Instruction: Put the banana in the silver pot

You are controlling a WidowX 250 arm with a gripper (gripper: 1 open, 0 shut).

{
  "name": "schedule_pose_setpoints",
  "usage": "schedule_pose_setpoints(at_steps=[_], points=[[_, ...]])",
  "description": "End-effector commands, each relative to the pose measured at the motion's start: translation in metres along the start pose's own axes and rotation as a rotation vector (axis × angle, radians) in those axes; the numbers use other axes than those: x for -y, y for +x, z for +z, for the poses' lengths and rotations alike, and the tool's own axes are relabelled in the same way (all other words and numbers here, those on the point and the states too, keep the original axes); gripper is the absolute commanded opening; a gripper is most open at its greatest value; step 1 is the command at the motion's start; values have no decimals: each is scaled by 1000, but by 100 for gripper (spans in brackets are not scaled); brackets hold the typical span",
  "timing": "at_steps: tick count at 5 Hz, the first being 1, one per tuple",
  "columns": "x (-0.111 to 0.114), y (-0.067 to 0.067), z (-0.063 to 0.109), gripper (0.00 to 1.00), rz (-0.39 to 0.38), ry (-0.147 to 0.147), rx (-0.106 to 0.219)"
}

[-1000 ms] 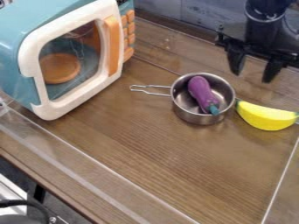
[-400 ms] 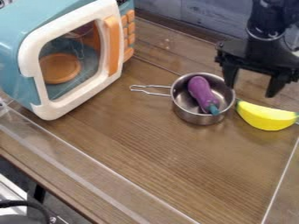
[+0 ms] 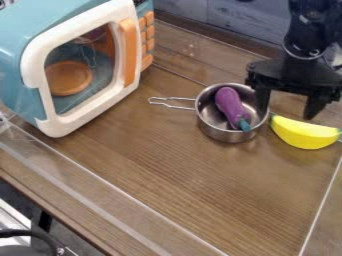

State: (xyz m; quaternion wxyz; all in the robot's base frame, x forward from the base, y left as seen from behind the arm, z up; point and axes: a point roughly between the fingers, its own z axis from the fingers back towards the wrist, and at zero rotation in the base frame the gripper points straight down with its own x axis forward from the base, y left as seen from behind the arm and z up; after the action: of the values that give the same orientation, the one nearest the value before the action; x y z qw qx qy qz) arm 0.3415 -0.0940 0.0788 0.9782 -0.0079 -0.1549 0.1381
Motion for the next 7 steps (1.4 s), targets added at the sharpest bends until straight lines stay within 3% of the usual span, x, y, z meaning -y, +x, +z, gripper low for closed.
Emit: schedule_pose_setpoints(at_steps=[1, 4, 7], points=[[7, 3, 3, 100, 41, -19, 20], [17, 3, -21, 100, 200, -33, -1], [18, 5, -42, 100, 229, -20, -8]])
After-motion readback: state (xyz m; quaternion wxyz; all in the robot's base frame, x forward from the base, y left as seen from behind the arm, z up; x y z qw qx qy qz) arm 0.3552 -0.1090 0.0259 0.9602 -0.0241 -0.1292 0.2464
